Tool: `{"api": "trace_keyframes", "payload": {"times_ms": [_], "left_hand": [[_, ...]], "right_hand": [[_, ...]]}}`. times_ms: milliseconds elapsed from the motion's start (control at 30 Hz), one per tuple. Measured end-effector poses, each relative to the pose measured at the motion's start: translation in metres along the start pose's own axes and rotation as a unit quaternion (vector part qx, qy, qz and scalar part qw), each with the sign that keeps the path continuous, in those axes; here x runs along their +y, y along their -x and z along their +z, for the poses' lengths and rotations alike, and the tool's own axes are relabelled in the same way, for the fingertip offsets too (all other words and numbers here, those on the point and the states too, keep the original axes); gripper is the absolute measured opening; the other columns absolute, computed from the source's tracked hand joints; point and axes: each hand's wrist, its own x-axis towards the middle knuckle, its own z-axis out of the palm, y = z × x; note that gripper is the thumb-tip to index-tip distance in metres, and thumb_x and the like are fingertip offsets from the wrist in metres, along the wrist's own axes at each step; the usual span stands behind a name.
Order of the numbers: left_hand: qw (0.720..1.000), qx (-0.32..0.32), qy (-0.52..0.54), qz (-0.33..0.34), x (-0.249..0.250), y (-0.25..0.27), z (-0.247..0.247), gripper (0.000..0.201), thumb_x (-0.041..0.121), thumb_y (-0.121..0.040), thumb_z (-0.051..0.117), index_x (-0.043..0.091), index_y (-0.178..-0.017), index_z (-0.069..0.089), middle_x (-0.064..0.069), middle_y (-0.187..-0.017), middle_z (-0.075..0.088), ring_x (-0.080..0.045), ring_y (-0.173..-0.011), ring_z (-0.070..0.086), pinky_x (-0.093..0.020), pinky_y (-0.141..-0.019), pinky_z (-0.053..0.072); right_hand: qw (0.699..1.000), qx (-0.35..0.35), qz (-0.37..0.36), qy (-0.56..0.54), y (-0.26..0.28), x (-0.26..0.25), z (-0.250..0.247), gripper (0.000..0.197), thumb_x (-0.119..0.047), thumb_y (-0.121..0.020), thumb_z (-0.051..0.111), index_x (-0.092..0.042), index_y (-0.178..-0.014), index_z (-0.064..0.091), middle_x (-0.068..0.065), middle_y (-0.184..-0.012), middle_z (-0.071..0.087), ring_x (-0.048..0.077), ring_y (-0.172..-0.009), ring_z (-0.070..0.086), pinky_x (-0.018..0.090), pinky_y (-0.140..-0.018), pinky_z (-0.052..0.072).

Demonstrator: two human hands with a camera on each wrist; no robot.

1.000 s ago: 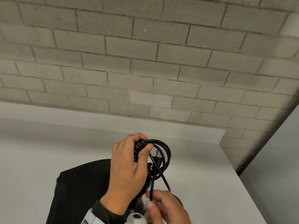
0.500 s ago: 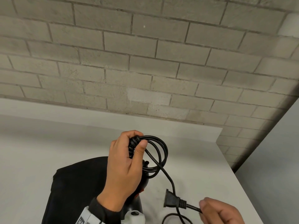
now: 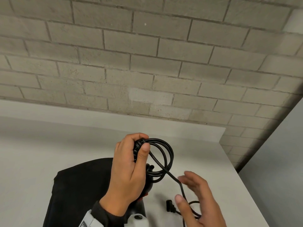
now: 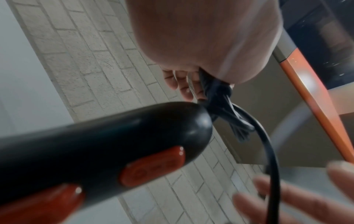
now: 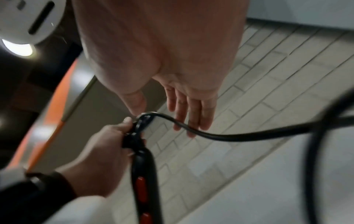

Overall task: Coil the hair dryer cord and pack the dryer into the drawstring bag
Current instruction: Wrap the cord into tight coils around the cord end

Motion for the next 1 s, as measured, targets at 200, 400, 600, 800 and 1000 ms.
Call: {"api": "trace_keyframes", "payload": {"times_ms": [200,400,600,800,1000], "left_hand": [[0.999,-0.007,-0.016,0.035,0.0,-0.001,-0.006,0.024,0.06,-0.096,0.035,0.051,-0.113,0.049,0.015,-0.098,0.061,-0.02,-0.093,0.061,-0.04,-0.077,0.051],[0.998,-0.022,0.001,0.052,0.003,-0.003,-0.009,0.038,0.075,-0.084,0.046,0.052,-0.114,0.048,0.007,-0.094,0.063,-0.02,-0.086,0.063,-0.033,-0.074,0.05],[0.999,-0.021,0.012,0.033,0.007,-0.003,-0.007,0.049,0.054,-0.068,0.079,0.042,-0.108,0.053,0.006,-0.095,0.067,-0.021,-0.093,0.067,-0.039,-0.081,0.055],[0.998,-0.037,0.013,0.04,0.007,-0.006,-0.007,0.038,0.043,-0.075,0.076,0.041,-0.106,0.054,0.011,-0.091,0.07,-0.021,-0.092,0.069,-0.04,-0.078,0.056],[0.995,-0.06,0.011,0.077,0.008,-0.007,-0.007,0.023,0.047,-0.084,0.067,0.043,-0.101,0.051,0.008,-0.08,0.065,-0.011,-0.073,0.065,-0.02,-0.066,0.049]], "right_hand": [[0.99,-0.004,-0.122,0.07,-0.022,-0.044,0.003,0.034,-0.051,-0.077,0.061,-0.05,-0.111,0.056,-0.017,-0.085,0.052,0.004,-0.074,0.056,0.004,-0.063,0.042],[0.95,0.011,-0.279,0.14,-0.058,-0.061,-0.016,0.013,-0.036,-0.092,0.059,-0.034,-0.103,0.065,-0.017,-0.081,0.05,-0.003,-0.062,0.047,0.018,-0.053,0.043],[0.955,-0.035,-0.274,0.104,-0.084,-0.078,-0.023,0.013,-0.029,-0.093,0.057,-0.023,-0.098,0.067,-0.012,-0.088,0.054,0.0,-0.072,0.053,0.009,-0.062,0.039],[0.962,-0.075,-0.262,0.021,-0.099,-0.089,-0.02,0.01,-0.022,-0.09,0.064,-0.019,-0.096,0.07,-0.007,-0.086,0.059,0.01,-0.077,0.058,0.009,-0.067,0.041],[0.969,-0.086,-0.227,-0.05,-0.112,-0.095,-0.01,0.007,-0.019,-0.085,0.07,-0.02,-0.091,0.073,-0.005,-0.081,0.063,0.017,-0.073,0.059,0.017,-0.064,0.045]]}}
